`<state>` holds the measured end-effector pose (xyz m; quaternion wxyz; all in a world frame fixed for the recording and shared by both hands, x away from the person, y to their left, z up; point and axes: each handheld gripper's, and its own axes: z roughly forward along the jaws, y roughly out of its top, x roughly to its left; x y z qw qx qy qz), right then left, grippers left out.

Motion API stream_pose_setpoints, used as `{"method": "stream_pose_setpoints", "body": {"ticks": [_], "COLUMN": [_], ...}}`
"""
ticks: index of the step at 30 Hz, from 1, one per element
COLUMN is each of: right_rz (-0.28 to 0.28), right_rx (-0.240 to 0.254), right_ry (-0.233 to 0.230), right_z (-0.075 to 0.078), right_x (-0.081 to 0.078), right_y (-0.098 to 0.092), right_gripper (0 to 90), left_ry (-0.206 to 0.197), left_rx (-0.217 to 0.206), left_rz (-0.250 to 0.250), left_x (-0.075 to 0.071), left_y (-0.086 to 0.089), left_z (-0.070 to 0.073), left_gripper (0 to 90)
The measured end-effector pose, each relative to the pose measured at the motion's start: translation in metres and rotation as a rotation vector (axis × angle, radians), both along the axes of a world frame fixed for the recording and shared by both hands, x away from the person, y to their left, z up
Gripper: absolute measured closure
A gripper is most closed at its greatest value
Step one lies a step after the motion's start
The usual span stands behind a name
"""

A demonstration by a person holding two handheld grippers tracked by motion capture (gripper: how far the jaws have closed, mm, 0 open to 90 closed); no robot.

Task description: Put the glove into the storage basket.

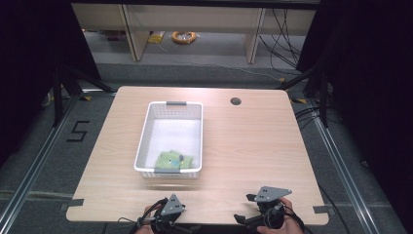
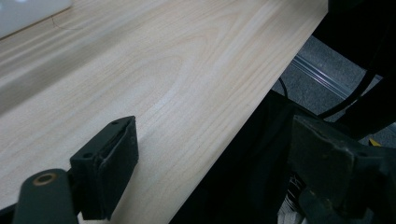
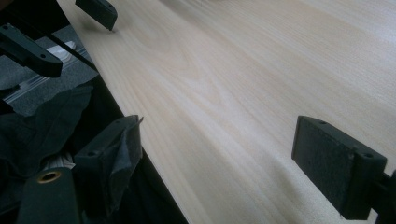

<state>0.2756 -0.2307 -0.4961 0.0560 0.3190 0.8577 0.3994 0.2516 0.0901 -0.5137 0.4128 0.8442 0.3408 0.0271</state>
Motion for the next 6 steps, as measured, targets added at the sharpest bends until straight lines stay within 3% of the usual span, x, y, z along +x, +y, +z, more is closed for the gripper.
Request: {"method": "stream_pose_setpoints", "body": {"ticks": [2,6], "right_rz": [0.0,-0.003], "right_rx": [0.0,0.005], "right_ry": [0.0,0.009], "right_z": [-0.0004,-0.0004], "right_x": [0.0001,-0.0001], "right_y": [0.0002,-0.0001], "right_gripper": [16.9,16.8], "left_ry": [0.0,-0.021], "left_rx": [-0.012,0.004], "left_rz": [0.012,-0.001], "left_x": [-0.0005,0.0016], "left_y": [-0.0008,0.0009], "left_z": [-0.0002,0.0007], "left_gripper": [15.5,15.5]}}
